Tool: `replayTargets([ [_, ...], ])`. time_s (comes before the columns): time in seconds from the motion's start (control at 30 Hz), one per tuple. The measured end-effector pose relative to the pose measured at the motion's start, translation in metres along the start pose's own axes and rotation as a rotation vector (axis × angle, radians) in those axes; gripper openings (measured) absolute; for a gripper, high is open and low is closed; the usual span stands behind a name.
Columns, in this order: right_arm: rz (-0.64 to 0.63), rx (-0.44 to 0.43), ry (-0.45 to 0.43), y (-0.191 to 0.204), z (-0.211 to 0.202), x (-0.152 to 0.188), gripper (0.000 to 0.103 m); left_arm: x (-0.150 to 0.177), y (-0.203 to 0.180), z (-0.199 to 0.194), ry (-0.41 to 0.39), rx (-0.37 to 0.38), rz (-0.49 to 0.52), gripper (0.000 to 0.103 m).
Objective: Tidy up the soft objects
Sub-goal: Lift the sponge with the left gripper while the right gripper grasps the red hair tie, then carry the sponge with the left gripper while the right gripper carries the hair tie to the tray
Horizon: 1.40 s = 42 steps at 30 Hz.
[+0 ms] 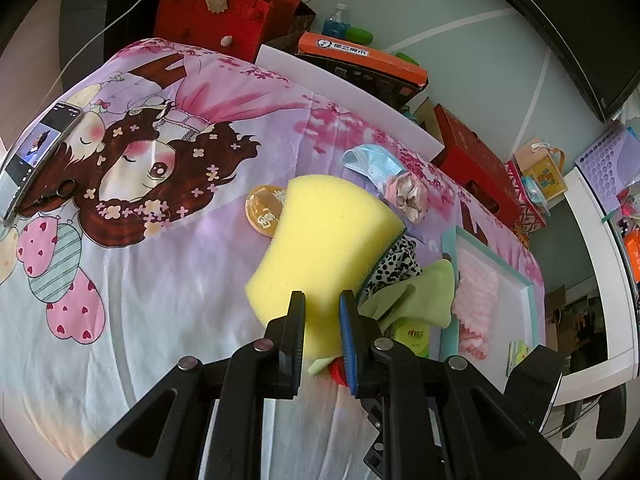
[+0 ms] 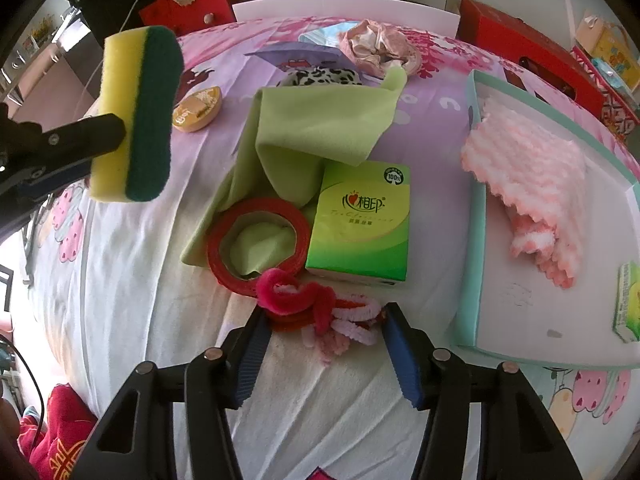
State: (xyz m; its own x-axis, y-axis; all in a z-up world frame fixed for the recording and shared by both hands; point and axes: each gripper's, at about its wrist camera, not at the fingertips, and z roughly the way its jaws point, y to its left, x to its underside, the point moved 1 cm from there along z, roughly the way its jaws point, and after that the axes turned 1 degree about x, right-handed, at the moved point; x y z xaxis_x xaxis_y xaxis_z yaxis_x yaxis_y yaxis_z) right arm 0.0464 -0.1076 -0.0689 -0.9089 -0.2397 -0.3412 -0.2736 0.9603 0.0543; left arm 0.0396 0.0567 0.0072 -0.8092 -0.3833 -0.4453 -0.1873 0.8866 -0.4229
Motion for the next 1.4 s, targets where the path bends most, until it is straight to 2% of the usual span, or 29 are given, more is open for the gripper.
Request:
replayTargets([
  [0.23,0.001,0.002,-0.024,-0.002,-0.009,0.004,0.059,-0.001,0.0,-0.001,-0.007,0.0,0.001,0.017],
  [0.33,0.011,-0.001,-0.06,-0.004,-0.022,0.005,0.059,-0.002,0.0,-0.005,-0.02,0.001,0.002,0.017],
  [0.57,0.06,-0.01,-0.205,-0.017,-0.058,-0.003,0.059,-0.006,-0.01,-0.023,-0.098,-0.01,0.049,0.017],
  [0.8,0.102,0.025,-0.257,-0.035,-0.074,-0.016,0.059,-0.007,-0.024,-0.027,-0.127,-0.001,0.1,0.017],
  [1.07,0.192,0.109,-0.309,-0.08,-0.091,-0.024,0.059,-0.006,-0.047,-0.026,-0.123,-0.019,0.163,0.017],
  [1.4,0.387,0.243,-0.284,-0.166,-0.09,-0.017,0.059,-0.005,-0.091,-0.012,-0.068,-0.027,0.26,0.017],
])
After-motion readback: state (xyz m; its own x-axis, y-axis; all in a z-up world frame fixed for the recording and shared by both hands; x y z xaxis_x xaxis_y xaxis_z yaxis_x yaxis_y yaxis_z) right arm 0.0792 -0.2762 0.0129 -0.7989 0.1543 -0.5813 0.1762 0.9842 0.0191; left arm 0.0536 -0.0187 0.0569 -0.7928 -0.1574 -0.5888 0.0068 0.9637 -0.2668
